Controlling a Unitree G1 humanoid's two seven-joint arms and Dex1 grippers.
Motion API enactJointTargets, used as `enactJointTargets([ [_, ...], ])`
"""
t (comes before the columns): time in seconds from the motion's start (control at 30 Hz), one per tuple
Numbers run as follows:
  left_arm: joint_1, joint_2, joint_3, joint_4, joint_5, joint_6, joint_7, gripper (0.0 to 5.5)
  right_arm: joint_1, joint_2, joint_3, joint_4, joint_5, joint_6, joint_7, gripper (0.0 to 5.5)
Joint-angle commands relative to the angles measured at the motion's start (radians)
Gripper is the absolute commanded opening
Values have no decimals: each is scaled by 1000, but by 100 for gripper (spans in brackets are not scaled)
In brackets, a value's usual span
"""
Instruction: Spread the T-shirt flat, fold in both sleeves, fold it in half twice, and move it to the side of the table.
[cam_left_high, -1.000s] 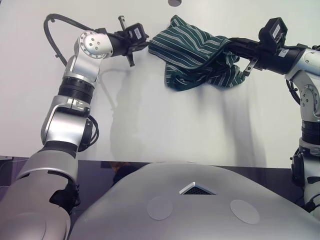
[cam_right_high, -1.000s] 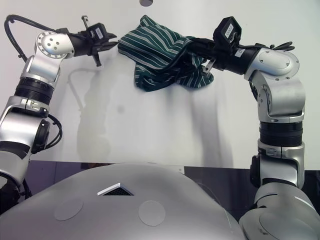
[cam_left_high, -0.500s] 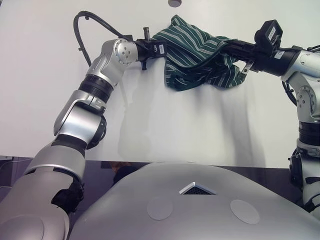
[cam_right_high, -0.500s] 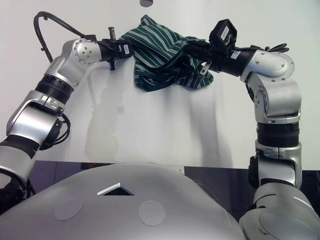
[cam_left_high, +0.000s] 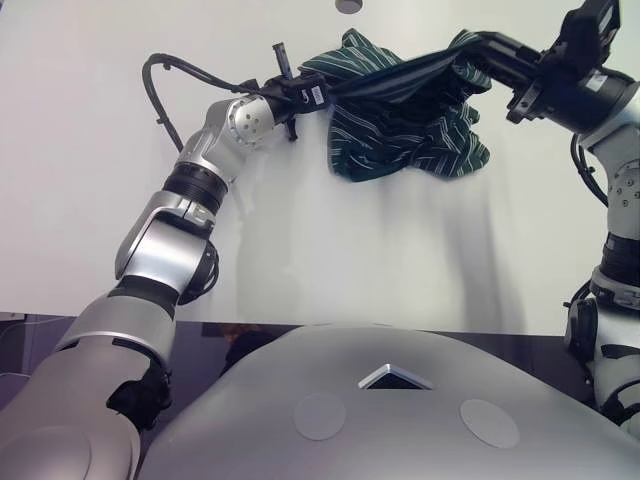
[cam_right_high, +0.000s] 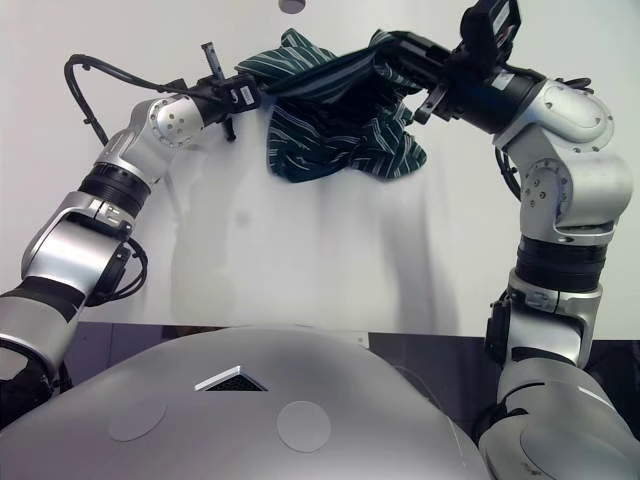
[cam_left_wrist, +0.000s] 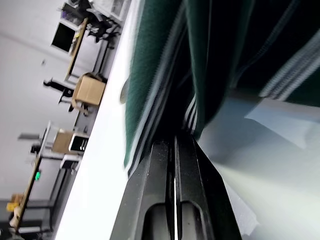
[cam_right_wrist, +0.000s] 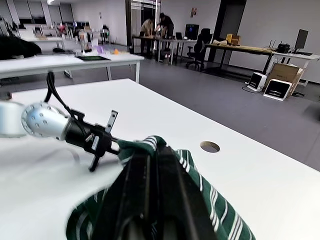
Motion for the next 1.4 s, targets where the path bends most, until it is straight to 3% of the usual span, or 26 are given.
enactJointTargets([
  [0.03, 38, -5, 155, -242, -288, 150, -219, 4, -56, 7, -84, -30, 139, 78, -24, 0],
  [0.2, 136, 120, 134, -638, -472, 451, -542, 4, -1, -59, -75, -4, 131, 88, 27, 0],
  [0.43, 242, 220, 94, -820, -529, 652, -682, 116, 51, -120, -15, 21, 42, 48, 89, 0],
  [0.57, 233, 186, -51, -654, -302, 466, -561, 116, 44, -121, 4, 33, 15, 40, 93, 0],
  [0.77, 189, 173, -215, -510, -54, 385, -490, 116, 36, -112, 43, 21, -16, 31, 88, 0],
  [0.83, 207, 172, -218, -513, -49, 383, -492, 116, 40, -106, 45, 14, -18, 29, 84, 0],
  [1.03, 231, 183, -198, -502, -48, 387, -484, 3, 45, -92, 46, 12, -19, 20, 68, 0],
  [1.37, 136, 207, -27, -414, -116, 342, -441, 1, -18, -70, -1, 116, -17, -9, 32, 0],
  [1.4, 129, 200, -21, -395, -122, 333, -439, 27, -22, -67, 2, 120, -19, -12, 29, 0],
])
